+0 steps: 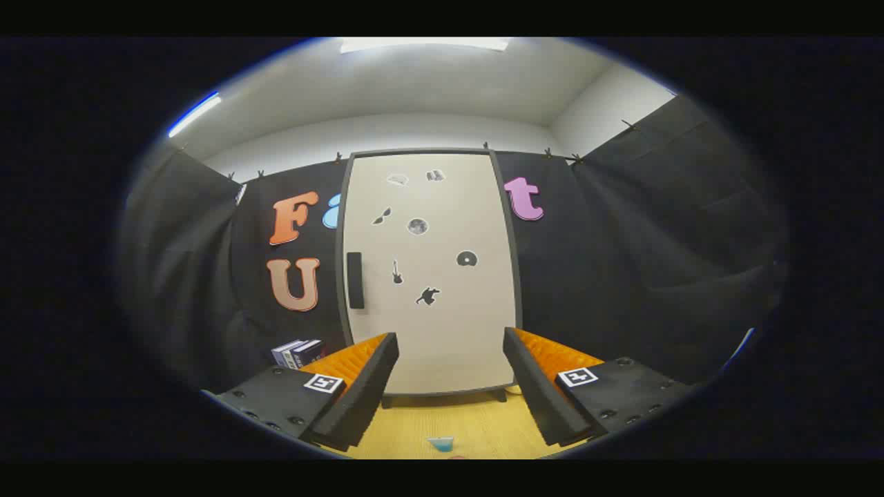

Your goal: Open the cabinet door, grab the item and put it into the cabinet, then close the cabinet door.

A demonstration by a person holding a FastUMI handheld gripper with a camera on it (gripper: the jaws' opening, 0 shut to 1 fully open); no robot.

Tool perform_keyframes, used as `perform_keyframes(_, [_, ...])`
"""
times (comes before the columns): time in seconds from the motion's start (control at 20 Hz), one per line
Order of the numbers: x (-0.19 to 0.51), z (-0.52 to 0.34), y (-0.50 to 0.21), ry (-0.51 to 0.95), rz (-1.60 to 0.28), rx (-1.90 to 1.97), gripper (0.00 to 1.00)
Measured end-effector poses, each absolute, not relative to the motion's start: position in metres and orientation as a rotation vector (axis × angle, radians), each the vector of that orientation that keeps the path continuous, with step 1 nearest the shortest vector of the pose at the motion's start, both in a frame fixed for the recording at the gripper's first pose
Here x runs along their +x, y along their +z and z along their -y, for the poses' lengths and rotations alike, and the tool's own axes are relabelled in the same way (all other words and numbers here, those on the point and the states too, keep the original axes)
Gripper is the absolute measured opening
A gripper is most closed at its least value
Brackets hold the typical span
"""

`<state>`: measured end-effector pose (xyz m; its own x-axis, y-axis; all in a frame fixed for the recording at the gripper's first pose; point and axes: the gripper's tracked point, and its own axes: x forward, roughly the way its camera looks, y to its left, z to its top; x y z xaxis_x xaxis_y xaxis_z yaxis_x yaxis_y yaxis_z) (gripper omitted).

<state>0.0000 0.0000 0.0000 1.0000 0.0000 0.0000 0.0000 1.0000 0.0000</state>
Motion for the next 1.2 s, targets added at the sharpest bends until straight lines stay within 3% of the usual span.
perform_keyframes(0.75, [0.002, -0.004, -0.004, 0.025, -0.012, 0.026, 0.97])
perform_keyframes(1.2, [0.045, -0.044, 0.045, 0.054, 0.023, -0.018, 0.97])
